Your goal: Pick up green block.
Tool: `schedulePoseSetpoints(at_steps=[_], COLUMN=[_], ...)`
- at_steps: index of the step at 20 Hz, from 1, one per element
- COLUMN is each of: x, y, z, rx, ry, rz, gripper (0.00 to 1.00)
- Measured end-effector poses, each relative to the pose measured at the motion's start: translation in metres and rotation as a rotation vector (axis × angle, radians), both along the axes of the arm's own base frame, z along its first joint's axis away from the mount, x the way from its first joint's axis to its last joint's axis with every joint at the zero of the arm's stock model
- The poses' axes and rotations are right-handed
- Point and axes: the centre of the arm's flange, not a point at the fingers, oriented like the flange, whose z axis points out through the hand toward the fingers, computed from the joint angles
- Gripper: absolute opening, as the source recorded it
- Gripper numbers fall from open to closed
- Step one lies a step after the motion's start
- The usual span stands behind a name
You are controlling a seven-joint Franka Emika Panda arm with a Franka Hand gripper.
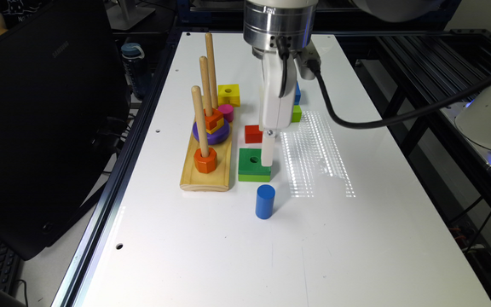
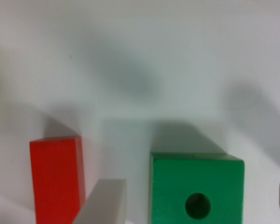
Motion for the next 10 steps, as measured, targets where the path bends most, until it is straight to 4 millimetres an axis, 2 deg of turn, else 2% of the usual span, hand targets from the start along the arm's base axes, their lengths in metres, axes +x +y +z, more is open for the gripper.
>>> schedulePoseSetpoints(at_steps=[6,10], x=[0.001,0.001], y=[0.0,0.0], z=[-0.001,-0.019], rx=[0.0,0.006], ry=[0.001,0.002], rz=[0.0,0.0], gripper=[1.0,1.0])
